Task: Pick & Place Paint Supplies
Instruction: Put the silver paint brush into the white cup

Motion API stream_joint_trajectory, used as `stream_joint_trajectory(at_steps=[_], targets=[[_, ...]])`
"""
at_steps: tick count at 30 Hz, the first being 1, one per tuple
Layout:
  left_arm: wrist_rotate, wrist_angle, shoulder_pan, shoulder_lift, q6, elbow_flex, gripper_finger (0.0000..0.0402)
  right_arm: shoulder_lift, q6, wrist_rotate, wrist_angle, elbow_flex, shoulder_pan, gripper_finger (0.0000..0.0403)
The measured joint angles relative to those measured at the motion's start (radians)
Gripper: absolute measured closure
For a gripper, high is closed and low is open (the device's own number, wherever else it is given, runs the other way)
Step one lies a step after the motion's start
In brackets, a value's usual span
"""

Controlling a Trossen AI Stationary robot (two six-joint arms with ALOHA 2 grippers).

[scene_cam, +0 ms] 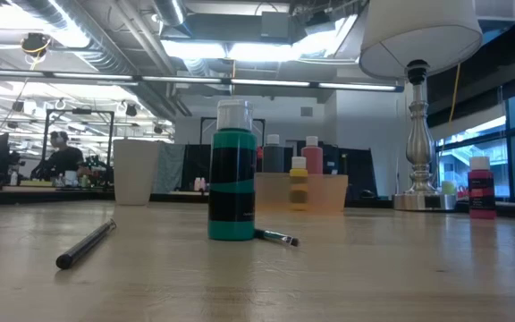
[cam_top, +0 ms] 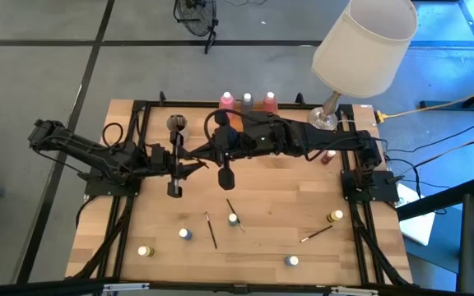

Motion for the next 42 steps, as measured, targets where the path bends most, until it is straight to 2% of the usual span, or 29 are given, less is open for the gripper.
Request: stream_joint_trajectory(at_steps=[5,11,17,19,21,26,30,34,37,42], targets=[[0.002,-0.009,0.0,0.0,-0.001,0.0,0.0385,0.0,0.0,0.0,-0.027,0.0,-0.004,0.0402],[0.0,-0.031,0.0,-0.001,-0.018,0.0,0.0387,0.0,-0.013,0.001,-0.028,0.0,-0.003,0.0377],[-0.02,-0.072,-0.003,-0.026,-0.057,0.0,0.0387,0.0,-0.06,0.009,-0.032,0.0,0.026,0.0319],[-0.043,-0.088,-0.009,-0.044,-0.055,0.0,0.0387,-0.001,-0.06,0.048,-0.043,0.0,0.04,0.0296],[-0.079,-0.106,-0.017,-0.066,-0.055,0.0,0.0387,-0.006,-0.061,0.114,-0.073,-0.001,0.054,0.027],[-0.254,-0.217,-0.043,-0.138,-0.053,0.0,0.0387,-0.031,-0.016,0.297,-0.112,-0.001,0.098,0.0208],[-0.42,-0.353,-0.057,-0.205,-0.052,0.0,0.0387,-0.049,0.003,0.339,-0.103,-0.001,0.131,0.0183],[-0.586,-0.563,-0.045,-0.257,-0.088,0.0,0.0387,-0.054,0.02,0.37,-0.095,0.0,0.147,0.0179],[-0.606,-0.653,-0.008,-0.279,-0.162,0.0,0.0387,-0.055,0.022,0.373,-0.095,0.0,0.151,0.0182],[-0.574,-0.718,0.095,-0.29,-0.219,0.0,0.0387,-0.055,0.054,0.371,-0.098,0.0,0.15,0.0189]])
